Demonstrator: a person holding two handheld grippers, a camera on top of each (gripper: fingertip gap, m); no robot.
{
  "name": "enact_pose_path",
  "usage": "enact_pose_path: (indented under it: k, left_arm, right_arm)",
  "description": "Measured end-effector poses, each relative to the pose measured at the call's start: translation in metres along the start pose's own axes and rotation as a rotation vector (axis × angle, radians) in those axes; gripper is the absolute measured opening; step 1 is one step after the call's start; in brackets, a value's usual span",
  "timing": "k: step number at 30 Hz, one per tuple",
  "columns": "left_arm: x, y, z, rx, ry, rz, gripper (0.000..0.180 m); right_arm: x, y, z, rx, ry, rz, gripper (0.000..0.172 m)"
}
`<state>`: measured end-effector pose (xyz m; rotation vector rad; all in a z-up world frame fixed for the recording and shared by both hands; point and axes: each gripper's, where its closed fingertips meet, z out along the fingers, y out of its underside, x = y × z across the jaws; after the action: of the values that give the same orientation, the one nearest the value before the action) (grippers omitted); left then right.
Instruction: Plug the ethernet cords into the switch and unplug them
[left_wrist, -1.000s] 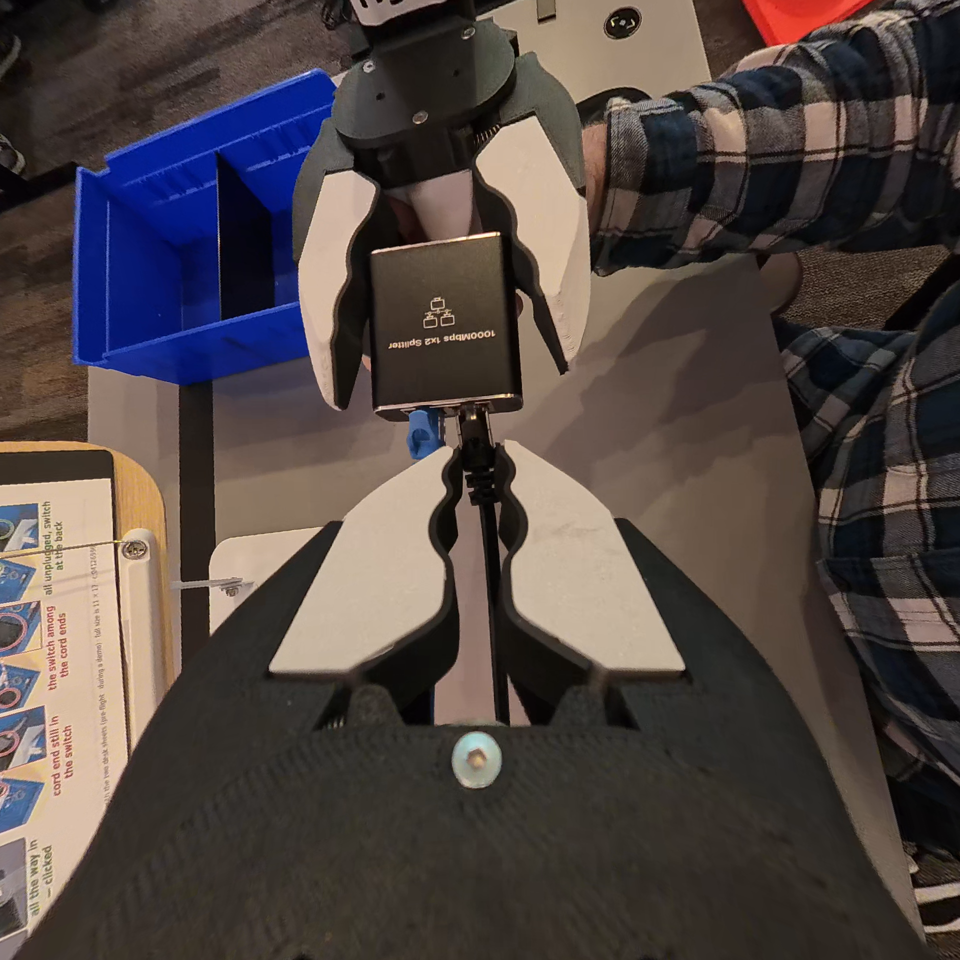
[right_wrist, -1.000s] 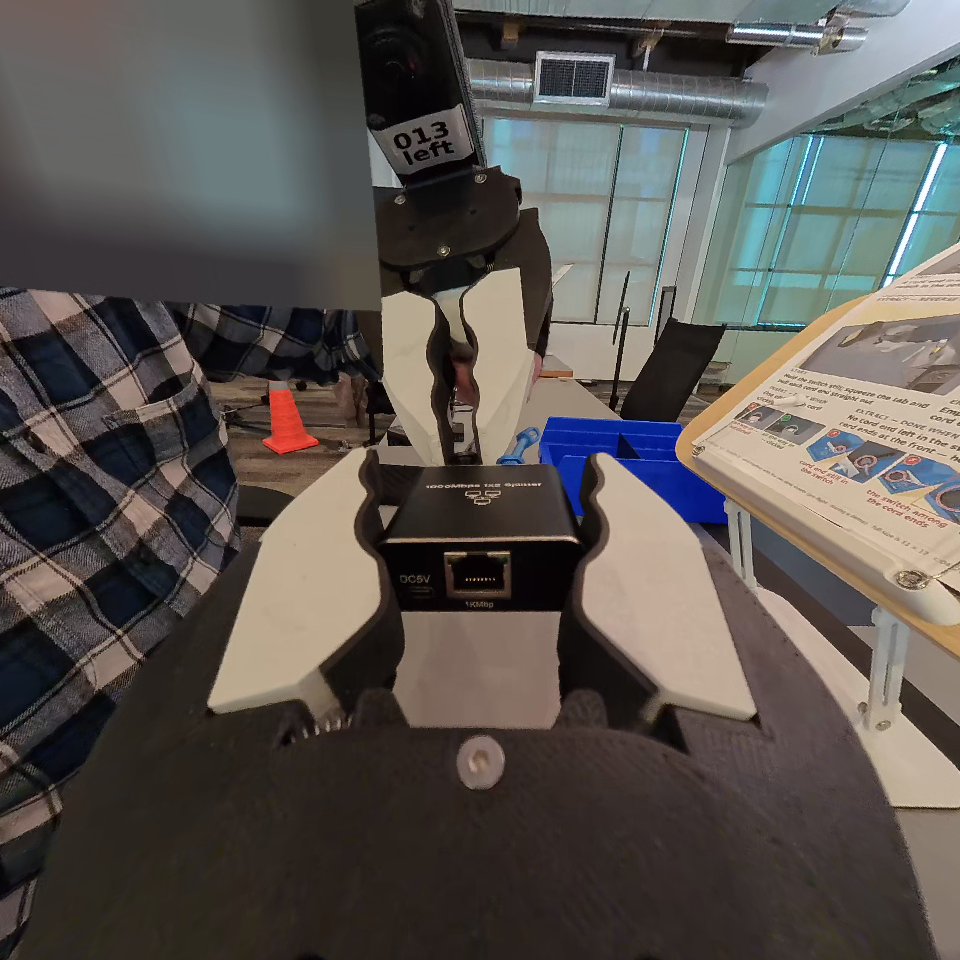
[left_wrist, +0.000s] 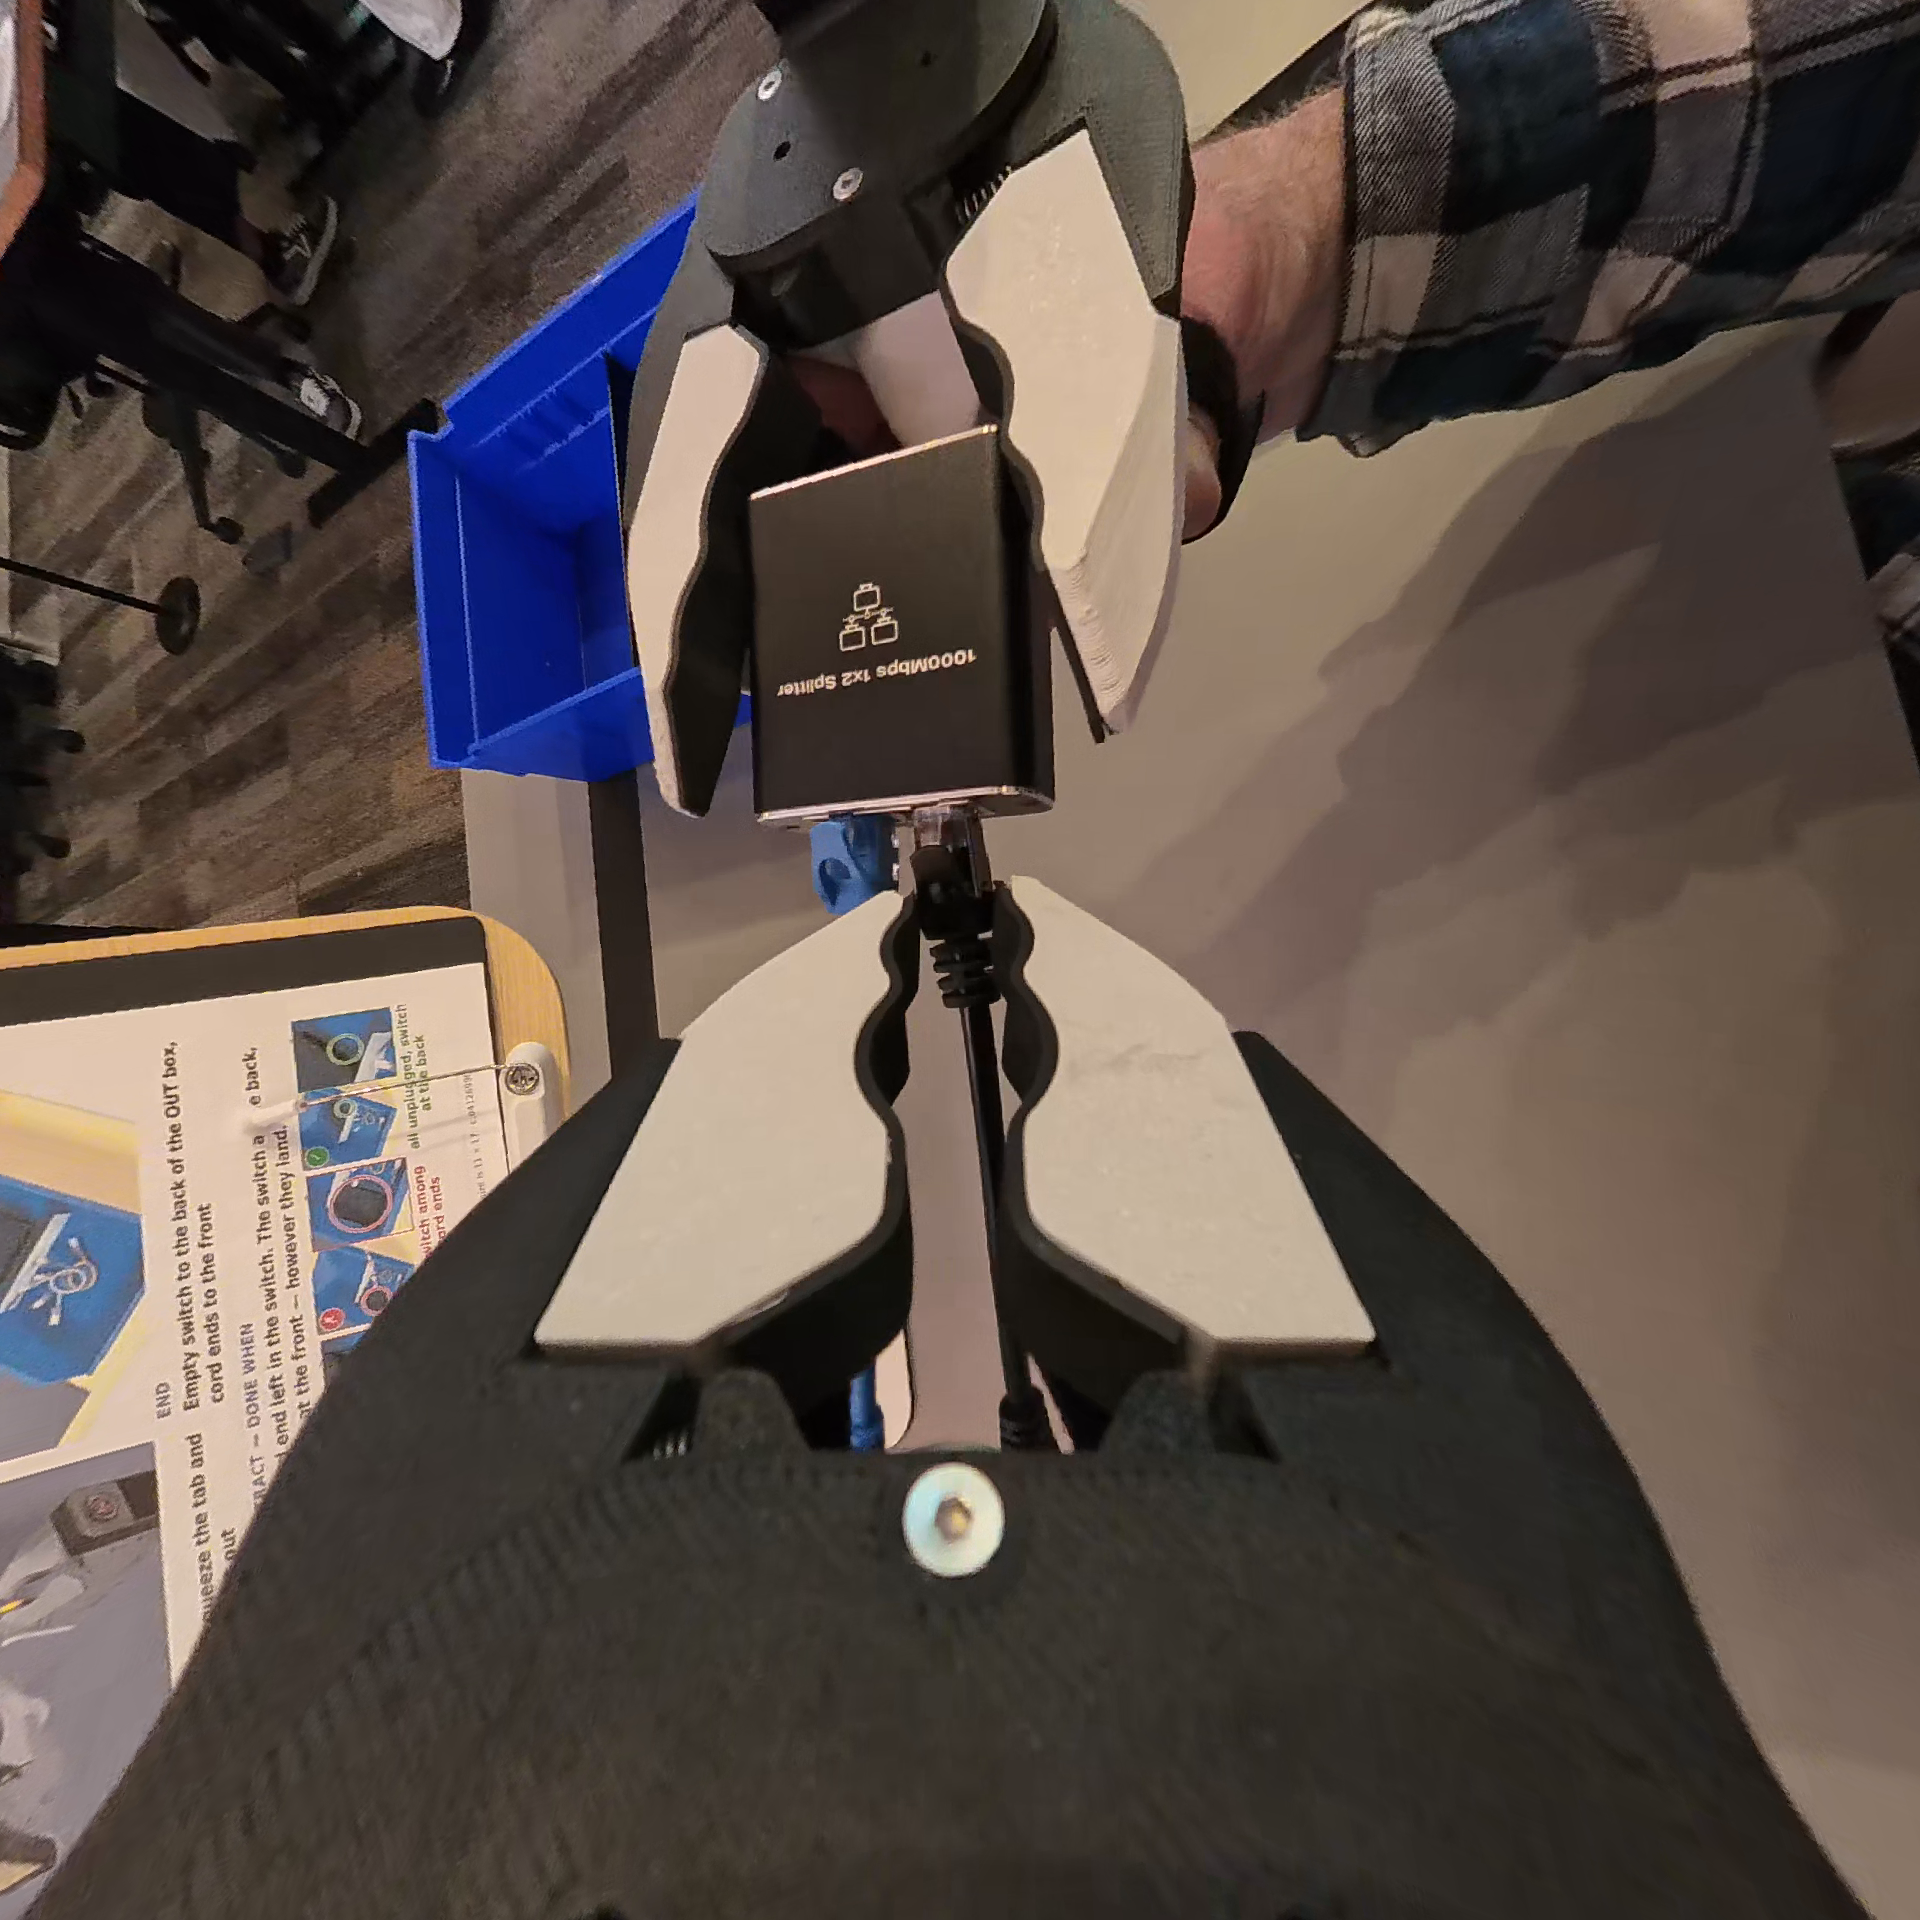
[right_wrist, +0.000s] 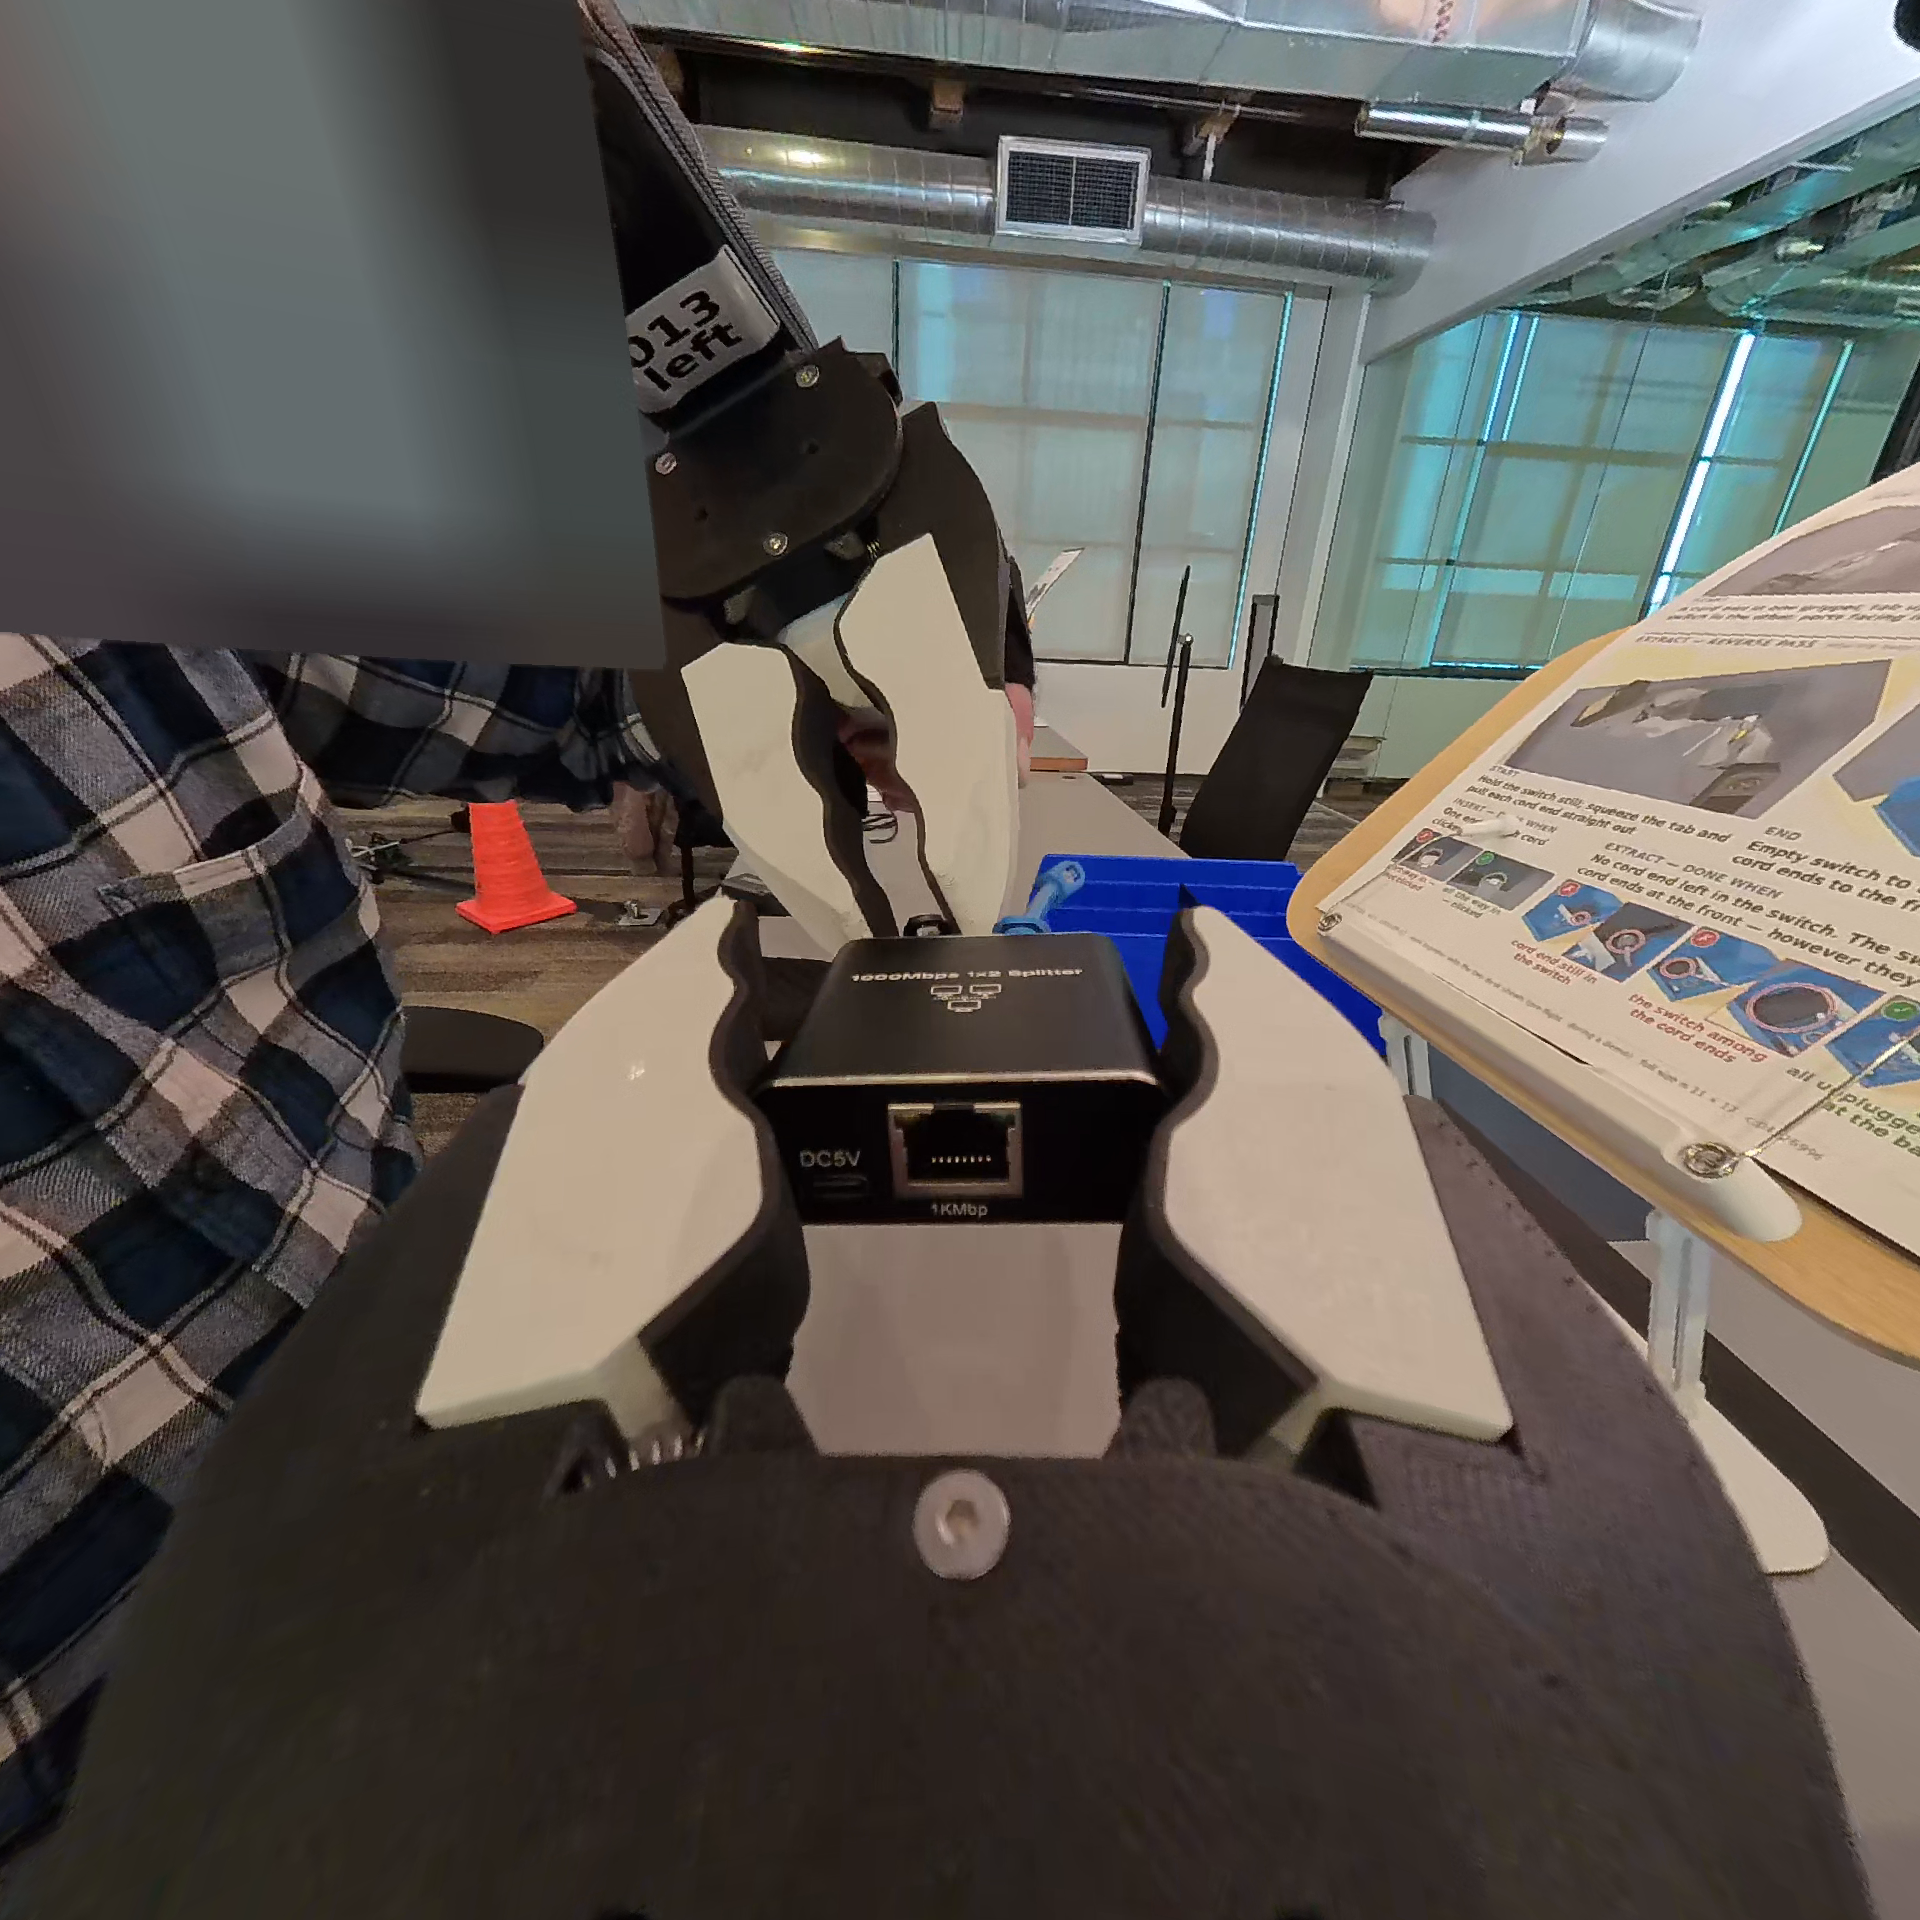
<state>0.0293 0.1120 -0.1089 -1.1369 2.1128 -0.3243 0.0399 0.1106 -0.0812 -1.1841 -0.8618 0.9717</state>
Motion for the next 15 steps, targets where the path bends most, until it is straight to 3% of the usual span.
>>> enact_pose_path:
  k: [15]
  left_arm:
    - [-0.018, -0.003, -0.003, -0.06, -0.322, 0.223, 0.014]
  right_arm:
    - [0.009, -0.01, -0.001, 0.058, 0.051, 0.044, 0.075]
